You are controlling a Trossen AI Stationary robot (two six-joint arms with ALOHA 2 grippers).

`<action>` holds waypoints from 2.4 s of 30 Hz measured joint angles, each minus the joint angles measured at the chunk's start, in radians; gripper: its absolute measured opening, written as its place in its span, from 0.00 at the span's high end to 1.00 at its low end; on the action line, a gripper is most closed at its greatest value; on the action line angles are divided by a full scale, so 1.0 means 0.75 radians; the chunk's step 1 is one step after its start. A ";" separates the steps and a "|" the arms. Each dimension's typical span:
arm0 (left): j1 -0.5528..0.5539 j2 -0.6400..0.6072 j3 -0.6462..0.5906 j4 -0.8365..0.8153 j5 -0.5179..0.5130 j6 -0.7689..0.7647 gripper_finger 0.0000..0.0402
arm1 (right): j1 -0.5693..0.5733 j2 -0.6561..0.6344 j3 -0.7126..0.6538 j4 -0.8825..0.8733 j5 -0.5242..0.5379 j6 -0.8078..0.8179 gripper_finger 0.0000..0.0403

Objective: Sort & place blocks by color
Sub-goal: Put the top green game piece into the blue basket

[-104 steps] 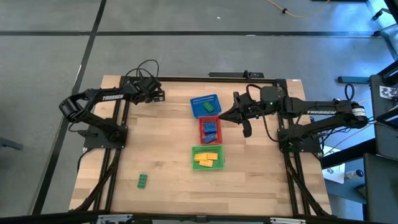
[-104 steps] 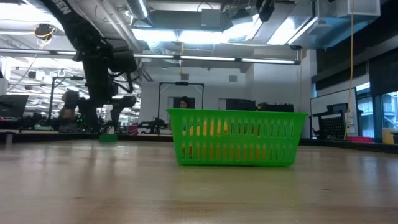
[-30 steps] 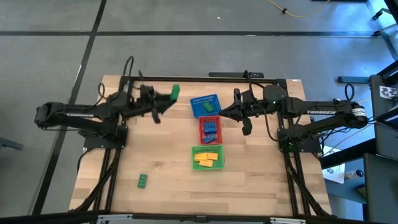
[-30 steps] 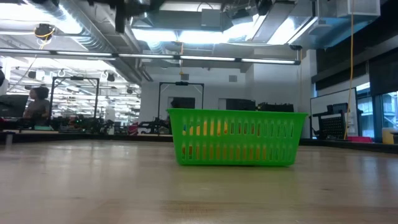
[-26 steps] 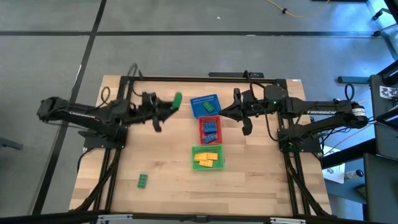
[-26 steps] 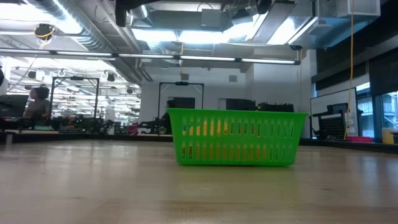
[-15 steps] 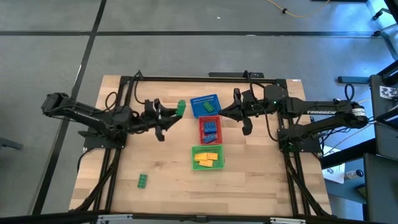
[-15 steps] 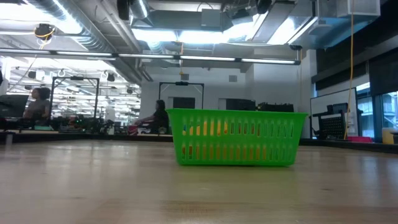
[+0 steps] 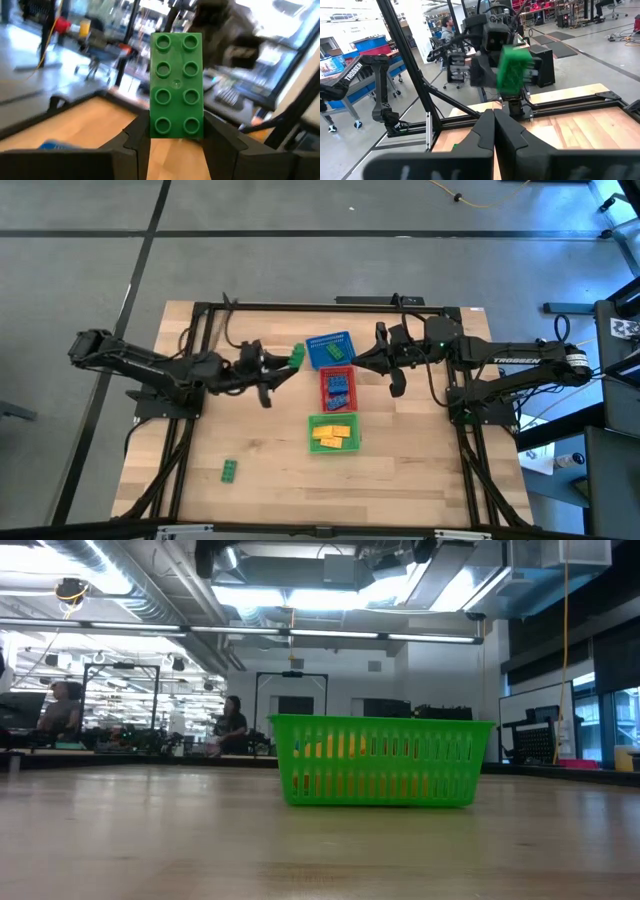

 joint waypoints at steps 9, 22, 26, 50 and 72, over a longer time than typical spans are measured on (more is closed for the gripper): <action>0.203 0.295 0.423 -0.733 0.206 -0.036 0.68 | -0.002 0.000 -0.001 0.016 0.001 0.001 1.00; 0.565 0.809 0.852 -1.197 0.484 0.200 0.68 | -0.002 0.000 -0.001 0.027 0.001 0.001 1.00; 0.610 0.934 0.890 -1.231 0.487 0.213 0.68 | -0.002 0.000 -0.001 0.027 0.001 0.002 1.00; 0.704 1.230 0.890 -1.200 0.527 0.271 0.68 | -0.002 0.000 -0.001 0.025 0.003 -0.001 1.00; 0.683 1.231 0.889 -1.193 0.502 0.268 0.60 | -0.003 0.000 -0.001 0.024 0.002 -0.003 1.00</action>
